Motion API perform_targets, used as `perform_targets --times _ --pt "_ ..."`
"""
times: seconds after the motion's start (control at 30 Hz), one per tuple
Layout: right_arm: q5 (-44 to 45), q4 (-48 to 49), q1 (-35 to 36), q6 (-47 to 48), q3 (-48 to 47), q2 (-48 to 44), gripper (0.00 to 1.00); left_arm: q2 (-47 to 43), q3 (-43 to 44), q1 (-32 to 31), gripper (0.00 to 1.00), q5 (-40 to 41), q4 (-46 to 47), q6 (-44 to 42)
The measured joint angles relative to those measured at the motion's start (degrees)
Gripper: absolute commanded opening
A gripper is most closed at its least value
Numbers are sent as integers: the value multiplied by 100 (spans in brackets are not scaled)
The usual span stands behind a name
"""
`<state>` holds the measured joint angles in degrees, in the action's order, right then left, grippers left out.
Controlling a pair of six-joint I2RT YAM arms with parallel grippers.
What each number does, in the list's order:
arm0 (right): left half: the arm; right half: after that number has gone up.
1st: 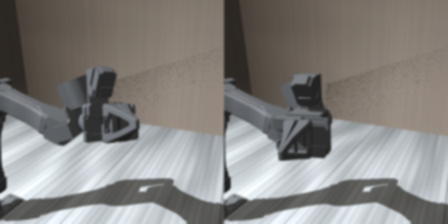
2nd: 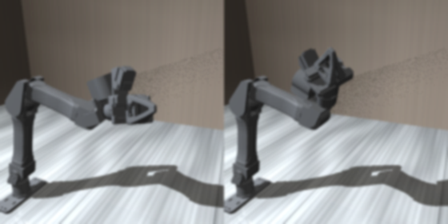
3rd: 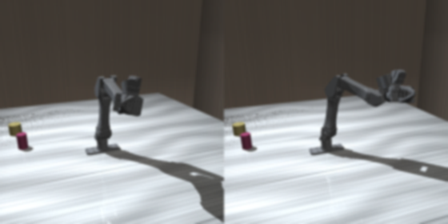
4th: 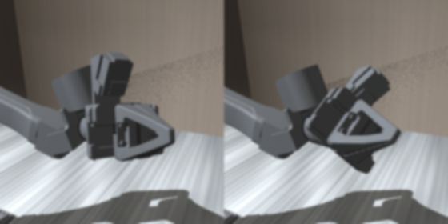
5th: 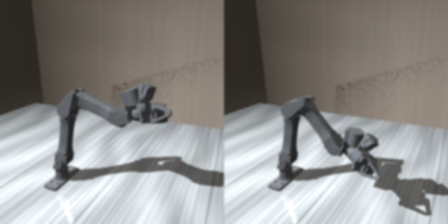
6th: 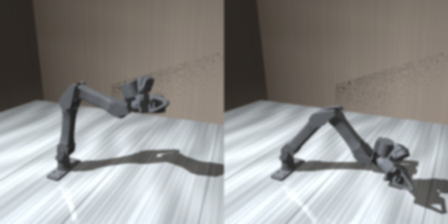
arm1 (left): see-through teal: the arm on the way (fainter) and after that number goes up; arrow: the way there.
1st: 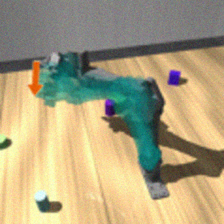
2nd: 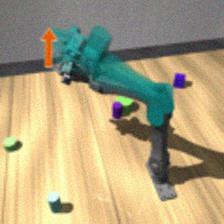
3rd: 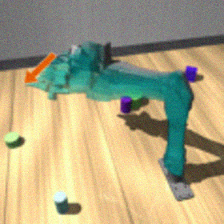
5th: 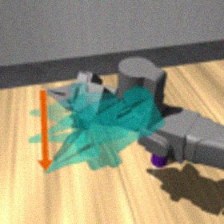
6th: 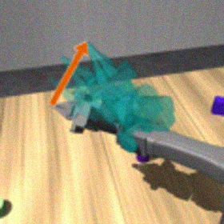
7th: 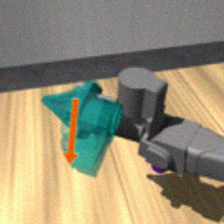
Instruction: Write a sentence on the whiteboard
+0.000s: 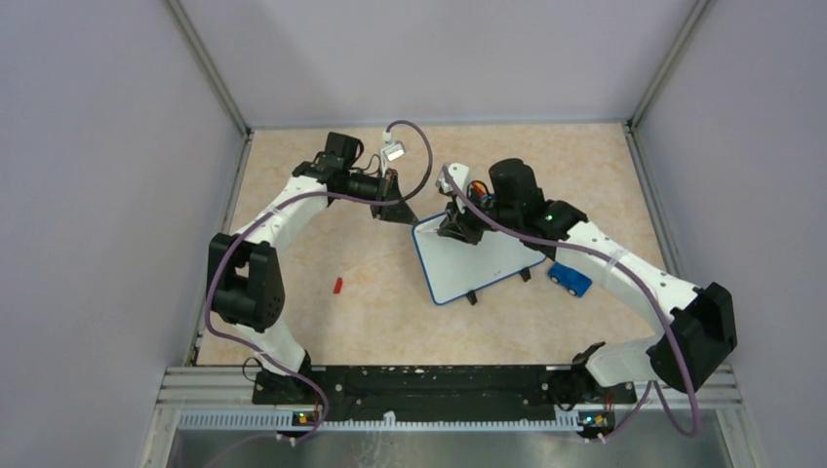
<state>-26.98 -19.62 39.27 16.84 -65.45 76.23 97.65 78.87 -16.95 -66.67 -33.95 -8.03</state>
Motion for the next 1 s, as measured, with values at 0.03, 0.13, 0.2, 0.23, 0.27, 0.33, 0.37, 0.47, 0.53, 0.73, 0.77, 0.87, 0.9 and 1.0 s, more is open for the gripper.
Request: perform_targets --times 0.03,0.13,0.2,0.23,0.27,0.33,0.37,0.47,0.53,0.73,0.77,0.87,0.9,1.0 --pt "4 -9 0 0 -24 26 0 0 -2 0 3 -2 7 0" --pt "44 -4 0 -2 -72 118 0 0 -4 2 1 -2 11 0" --pt "85 -22 0 -2 -92 162 0 0 -4 2 1 -2 11 0" --pt "107 -11 0 0 -105 184 0 0 -4 2 1 -2 11 0" --pt "127 -7 0 -2 -109 197 0 0 -4 2 0 -2 11 0" --pt "157 -13 0 -2 -109 212 0 0 -7 4 0 -2 13 -2" --pt "166 -11 0 -2 -109 223 0 0 -9 4 0 2 17 -2" --pt "175 -13 0 -2 -109 229 0 0 -15 9 0 2 35 -2" --pt "175 -13 0 0 -109 229 0 0 -20 9 0 2 39 -2" --pt "175 -17 0 -2 -109 229 0 0 -24 9 0 0 48 -2" --pt "173 -17 0 -2 -105 229 0 0 -24 9 0 2 48 -2" --pt "170 -35 0 -2 -96 229 0 0 -24 9 0 2 48 -2" --pt "168 -37 0 -2 -92 229 0 0 -24 9 0 2 48 -2" --pt "157 -48 0 -2 -48 225 0 0 -24 11 0 4 50 -2"
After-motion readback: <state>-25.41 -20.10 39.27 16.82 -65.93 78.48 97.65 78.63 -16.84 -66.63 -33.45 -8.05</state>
